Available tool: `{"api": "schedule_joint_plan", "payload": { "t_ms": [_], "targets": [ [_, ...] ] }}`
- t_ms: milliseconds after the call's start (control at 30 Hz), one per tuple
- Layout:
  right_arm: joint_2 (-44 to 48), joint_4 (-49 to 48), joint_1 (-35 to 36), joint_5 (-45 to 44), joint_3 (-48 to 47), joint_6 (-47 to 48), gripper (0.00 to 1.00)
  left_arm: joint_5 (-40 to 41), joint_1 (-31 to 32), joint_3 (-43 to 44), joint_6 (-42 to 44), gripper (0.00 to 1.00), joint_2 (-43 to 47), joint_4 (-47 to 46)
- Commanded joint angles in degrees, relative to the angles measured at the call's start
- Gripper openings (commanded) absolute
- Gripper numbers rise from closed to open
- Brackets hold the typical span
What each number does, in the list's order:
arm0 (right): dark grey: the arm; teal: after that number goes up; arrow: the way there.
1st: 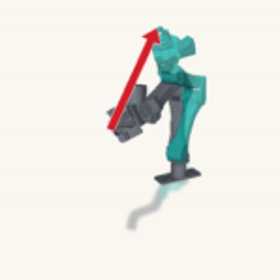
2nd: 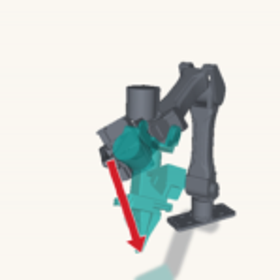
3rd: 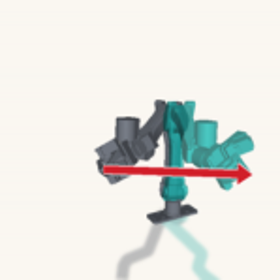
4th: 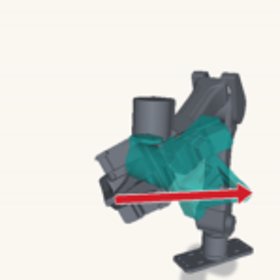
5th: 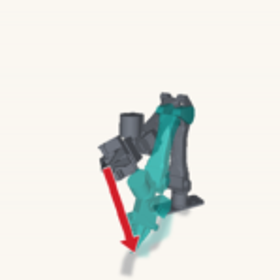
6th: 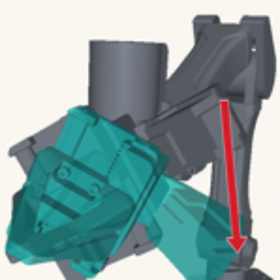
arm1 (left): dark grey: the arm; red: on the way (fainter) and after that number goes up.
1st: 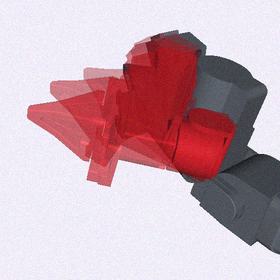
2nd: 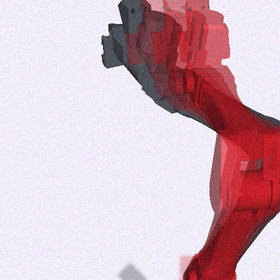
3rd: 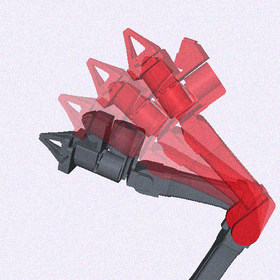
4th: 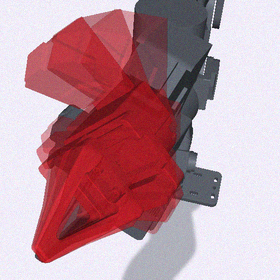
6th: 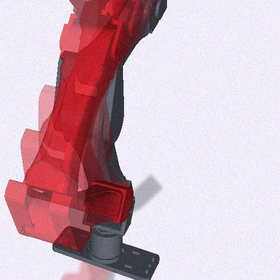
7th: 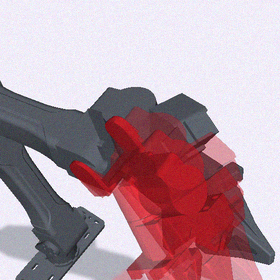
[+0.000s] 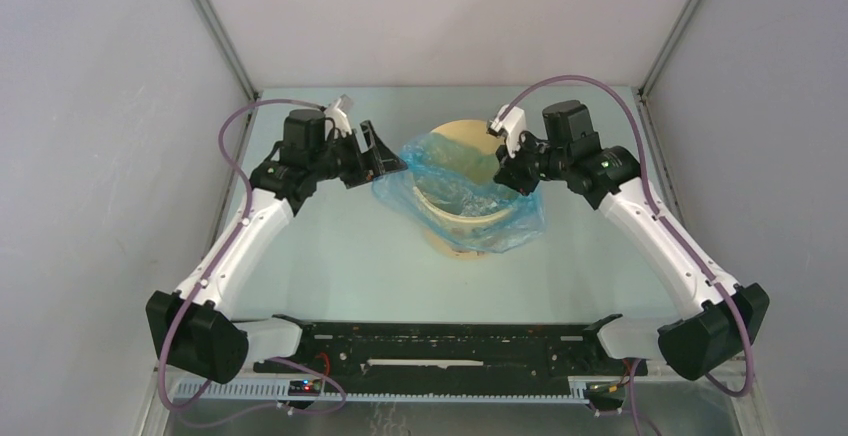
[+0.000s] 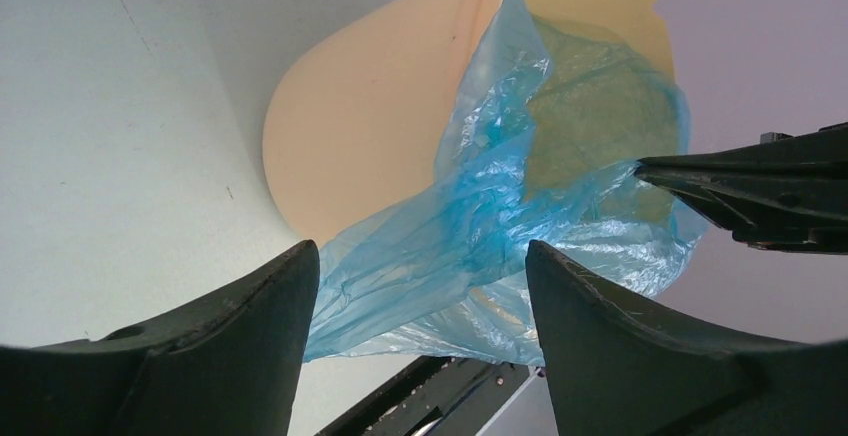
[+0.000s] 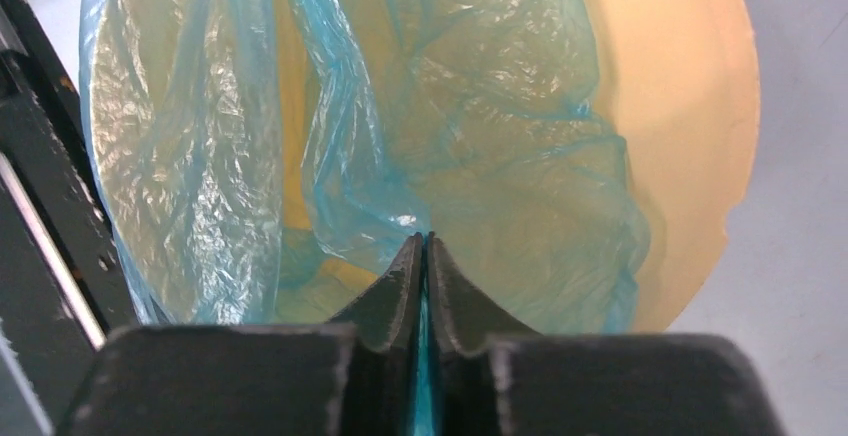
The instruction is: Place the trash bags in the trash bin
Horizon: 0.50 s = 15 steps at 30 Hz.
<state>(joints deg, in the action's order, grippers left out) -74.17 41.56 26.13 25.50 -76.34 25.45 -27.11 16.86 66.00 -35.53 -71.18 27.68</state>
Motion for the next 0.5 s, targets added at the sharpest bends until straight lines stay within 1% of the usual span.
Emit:
{"api": "schedule_joint_plan", "payload": {
  "t_ms": [0,100,200,367,467],
  "targets": [
    [2.0,-3.1,-1.1,-1.6,-1.6,-2.8,0.07,-0.6,0.3,-1.6,0.2,0.82,1.7,-0.3],
    [4.6,-3.7,-3.3,-1.5,-1.1,-6.2,0.01,-2.6,0.3,-1.8,0.2,0.90,1.7,-0.6],
    [7.7,-7.4,-4.9,-3.8,0.7,-11.0,0.00,-3.2,0.3,-2.7,0.5,0.93,2.6,-1.5],
    [13.0,-18.1,-6.3,-12.3,6.3,-19.8,0.00,-3.1,0.3,-4.1,0.1,0.92,3.6,-2.8],
    [13.4,-23.4,-6.7,-15.5,8.8,-23.1,0.00,-3.2,0.2,-4.8,-1.3,0.86,3.6,-4.1]
  ]
}}
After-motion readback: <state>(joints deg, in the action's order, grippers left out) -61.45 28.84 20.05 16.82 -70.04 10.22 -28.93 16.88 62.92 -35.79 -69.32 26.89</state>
